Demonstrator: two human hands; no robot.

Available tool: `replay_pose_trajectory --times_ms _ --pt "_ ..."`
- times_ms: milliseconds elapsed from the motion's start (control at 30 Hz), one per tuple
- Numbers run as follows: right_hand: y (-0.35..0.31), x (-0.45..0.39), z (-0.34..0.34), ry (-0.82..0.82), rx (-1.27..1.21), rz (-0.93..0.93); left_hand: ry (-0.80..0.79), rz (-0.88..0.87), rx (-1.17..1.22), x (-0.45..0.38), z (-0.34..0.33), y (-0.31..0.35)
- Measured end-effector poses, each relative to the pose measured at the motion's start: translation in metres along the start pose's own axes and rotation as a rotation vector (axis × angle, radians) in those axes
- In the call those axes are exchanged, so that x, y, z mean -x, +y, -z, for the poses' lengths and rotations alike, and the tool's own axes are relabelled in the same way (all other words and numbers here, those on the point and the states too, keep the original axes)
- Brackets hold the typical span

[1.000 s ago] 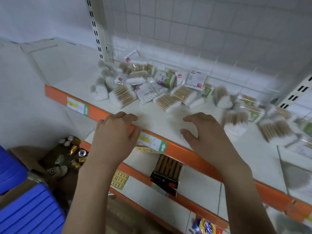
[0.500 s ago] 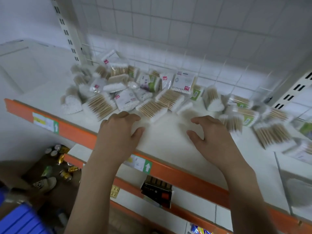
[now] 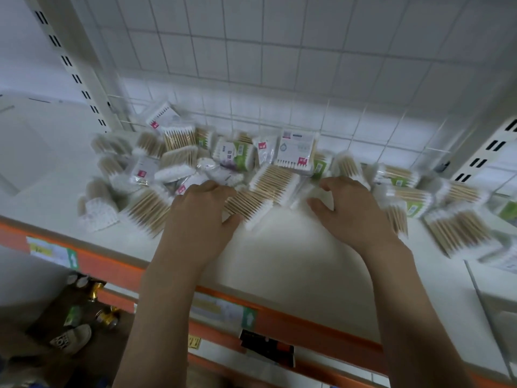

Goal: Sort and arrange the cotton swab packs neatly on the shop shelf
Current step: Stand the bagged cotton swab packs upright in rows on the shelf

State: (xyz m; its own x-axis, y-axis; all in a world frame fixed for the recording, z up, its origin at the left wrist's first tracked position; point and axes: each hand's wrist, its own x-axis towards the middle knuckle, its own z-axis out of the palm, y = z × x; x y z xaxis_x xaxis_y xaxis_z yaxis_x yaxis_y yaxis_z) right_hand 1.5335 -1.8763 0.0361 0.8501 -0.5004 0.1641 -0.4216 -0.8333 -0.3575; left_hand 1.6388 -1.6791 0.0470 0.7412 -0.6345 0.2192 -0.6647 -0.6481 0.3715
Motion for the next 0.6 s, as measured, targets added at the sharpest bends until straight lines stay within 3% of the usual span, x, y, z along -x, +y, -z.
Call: replay_pose_trajectory --times_ms 133,400,600 --pt "-0.010 -0.030 -0.001 -0.016 -0.010 -0.030 0.017 -0.018 0.008 -0.016 0.005 -0.013" --pt "-0.017 -0.055 -0.014 -0.227 -0.078 -0.138 -0.090 -0.136 -0.067 -0.035 -0.002 -0.017" --pt "-0.015 -0.049 -0.010 -0.130 -0.278 -0.184 -0.159 -0.163 -0.099 -0.048 -0.009 -0.018"
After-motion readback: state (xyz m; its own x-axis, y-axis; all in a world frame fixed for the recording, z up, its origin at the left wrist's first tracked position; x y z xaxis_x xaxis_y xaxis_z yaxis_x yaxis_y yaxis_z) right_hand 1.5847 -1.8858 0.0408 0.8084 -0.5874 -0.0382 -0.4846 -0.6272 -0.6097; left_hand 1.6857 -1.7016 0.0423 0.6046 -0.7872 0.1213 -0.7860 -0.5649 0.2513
